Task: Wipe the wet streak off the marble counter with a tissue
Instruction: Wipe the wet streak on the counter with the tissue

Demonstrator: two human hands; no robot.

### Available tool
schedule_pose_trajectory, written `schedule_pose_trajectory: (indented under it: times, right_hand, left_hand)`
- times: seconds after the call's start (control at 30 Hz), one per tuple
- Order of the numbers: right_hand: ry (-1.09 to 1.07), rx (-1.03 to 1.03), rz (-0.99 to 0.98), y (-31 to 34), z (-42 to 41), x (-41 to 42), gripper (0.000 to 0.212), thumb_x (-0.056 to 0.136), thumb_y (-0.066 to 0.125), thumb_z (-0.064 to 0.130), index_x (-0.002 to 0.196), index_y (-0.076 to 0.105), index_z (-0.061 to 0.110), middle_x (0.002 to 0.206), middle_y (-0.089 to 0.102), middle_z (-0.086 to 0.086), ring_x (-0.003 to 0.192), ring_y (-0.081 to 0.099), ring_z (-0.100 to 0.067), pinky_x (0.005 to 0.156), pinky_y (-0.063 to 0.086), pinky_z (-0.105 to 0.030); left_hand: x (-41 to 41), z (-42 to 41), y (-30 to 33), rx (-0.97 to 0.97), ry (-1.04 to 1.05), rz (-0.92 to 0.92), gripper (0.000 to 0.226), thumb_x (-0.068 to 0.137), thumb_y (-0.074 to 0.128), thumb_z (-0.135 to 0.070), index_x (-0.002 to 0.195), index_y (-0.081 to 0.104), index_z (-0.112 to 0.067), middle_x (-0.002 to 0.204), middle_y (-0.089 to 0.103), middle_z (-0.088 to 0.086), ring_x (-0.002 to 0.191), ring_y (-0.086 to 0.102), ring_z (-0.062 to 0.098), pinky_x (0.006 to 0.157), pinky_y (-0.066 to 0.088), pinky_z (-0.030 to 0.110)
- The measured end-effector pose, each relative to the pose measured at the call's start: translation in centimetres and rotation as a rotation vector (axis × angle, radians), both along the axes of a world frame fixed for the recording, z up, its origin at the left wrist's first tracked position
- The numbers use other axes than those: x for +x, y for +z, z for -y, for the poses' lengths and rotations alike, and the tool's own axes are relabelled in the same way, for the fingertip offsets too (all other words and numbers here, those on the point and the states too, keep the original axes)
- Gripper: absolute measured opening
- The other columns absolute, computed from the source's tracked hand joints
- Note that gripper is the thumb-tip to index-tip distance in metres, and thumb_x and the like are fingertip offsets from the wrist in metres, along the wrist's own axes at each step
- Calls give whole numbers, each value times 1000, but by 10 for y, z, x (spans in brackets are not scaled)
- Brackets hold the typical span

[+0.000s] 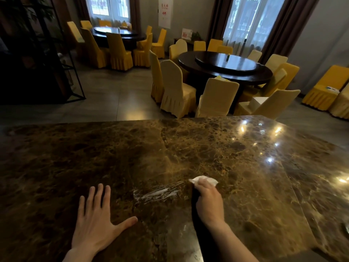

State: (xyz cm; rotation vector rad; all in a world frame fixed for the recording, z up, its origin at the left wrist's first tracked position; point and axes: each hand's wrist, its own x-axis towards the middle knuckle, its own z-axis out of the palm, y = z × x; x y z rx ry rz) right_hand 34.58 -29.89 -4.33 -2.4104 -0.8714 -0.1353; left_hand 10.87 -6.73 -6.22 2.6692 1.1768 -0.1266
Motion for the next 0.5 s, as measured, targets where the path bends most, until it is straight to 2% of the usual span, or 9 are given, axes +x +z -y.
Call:
schedule_pose_trajectory:
  times: [0.1, 0.17, 0.23, 0.37, 0.43, 0.5]
  right_hand:
    - [323, -59, 57, -1, -2, -22, 27, 87, 72, 11, 110, 77, 25, 123, 71, 10, 121, 60, -11, 94, 54, -30]
    - [386, -90, 75, 2, 10, -7, 27, 85, 76, 15, 109, 77, 27, 124, 71, 10, 121, 62, -11, 94, 55, -31]
    - [259, -101, 59, 8, 20, 16, 24, 84, 76, 10, 101, 79, 25, 114, 75, 7, 111, 67, -15, 89, 57, -34]
    - [-87, -91, -39, 15, 7, 33, 26, 87, 62, 1, 93, 79, 19, 97, 73, 2, 97, 67, -25, 77, 53, -38]
    - [-70, -107, -20, 14, -9, 16, 26, 87, 62, 2, 94, 79, 19, 96, 73, 3, 93, 68, -23, 74, 51, -36]
    - [86, -101, -14, 11, -15, -9, 21, 85, 65, 6, 91, 77, 22, 94, 72, 8, 90, 67, -16, 71, 52, -34]
  left_hand:
    - [-1, -2, 0, 0, 2, -11, 151, 47, 5, -118, 159, -26, -22, 171, -29, 1, 155, -33, 22, 131, -14, 51]
    - [-1, 0, 0, -3, 0, -11, 150, 47, 4, -117, 158, -27, -22, 170, -30, 0, 155, -33, 22, 131, -14, 52]
    - [-1, 0, 0, -4, 0, -11, 149, 47, 4, -117, 157, -29, -23, 170, -31, 0, 155, -34, 21, 131, -14, 52]
    - [-1, -1, -1, -6, -4, -18, 148, 47, 3, -117, 156, -30, -23, 169, -33, -1, 154, -35, 21, 131, -15, 52]
    - [-1, -1, -1, -1, -10, -11, 148, 47, 4, -117, 156, -29, -23, 169, -32, -1, 154, -35, 21, 131, -15, 52]
    - [-1, -2, -2, -6, -9, -9, 148, 47, 4, -117, 157, -28, -23, 169, -32, -1, 154, -35, 21, 131, -15, 52]
